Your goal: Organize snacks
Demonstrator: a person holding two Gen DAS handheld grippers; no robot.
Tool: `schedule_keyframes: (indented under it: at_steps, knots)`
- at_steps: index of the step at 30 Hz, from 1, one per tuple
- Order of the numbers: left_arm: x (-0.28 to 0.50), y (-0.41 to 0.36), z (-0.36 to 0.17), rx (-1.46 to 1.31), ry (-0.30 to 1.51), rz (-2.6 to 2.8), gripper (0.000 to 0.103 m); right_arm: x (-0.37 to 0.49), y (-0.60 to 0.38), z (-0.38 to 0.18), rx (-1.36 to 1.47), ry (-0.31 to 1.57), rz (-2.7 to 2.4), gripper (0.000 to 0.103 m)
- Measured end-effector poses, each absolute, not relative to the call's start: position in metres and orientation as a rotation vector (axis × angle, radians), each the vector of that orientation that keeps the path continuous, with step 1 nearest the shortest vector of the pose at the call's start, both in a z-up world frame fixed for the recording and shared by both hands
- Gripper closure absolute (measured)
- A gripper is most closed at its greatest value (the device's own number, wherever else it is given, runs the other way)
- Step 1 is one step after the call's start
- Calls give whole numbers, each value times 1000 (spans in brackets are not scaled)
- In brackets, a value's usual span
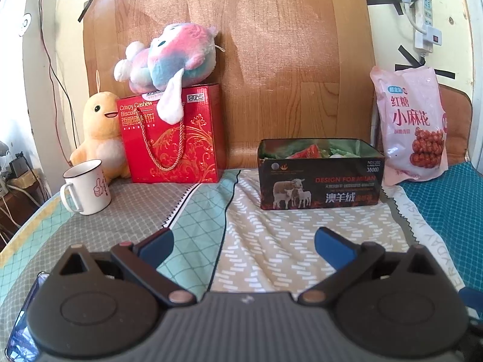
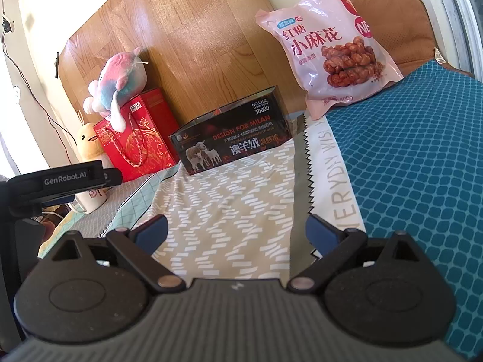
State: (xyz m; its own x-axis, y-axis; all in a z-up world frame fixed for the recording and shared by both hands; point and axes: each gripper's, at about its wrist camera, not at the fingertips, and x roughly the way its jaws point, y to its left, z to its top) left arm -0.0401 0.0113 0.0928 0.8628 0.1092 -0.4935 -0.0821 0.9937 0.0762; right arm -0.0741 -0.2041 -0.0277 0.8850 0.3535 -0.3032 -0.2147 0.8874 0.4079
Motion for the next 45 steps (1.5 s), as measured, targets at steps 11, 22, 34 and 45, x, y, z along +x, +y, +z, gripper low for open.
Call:
schedule_keyframes:
  at_steps: [11, 22, 34, 45]
  knots:
    - [-38, 14, 90, 32, 541, 91, 0, -73, -206, -30, 380, 390, 302, 4]
    - [-35, 12, 87, 36, 549, 80, 0, -70, -208, -33, 388, 403, 301, 4]
    - [-31, 11, 79, 46, 597, 63, 0, -68, -208, -34, 391, 412, 302, 4]
    - [-28, 15, 76, 11, 618, 51, 0, -68, -208, -37, 394, 418, 303, 4]
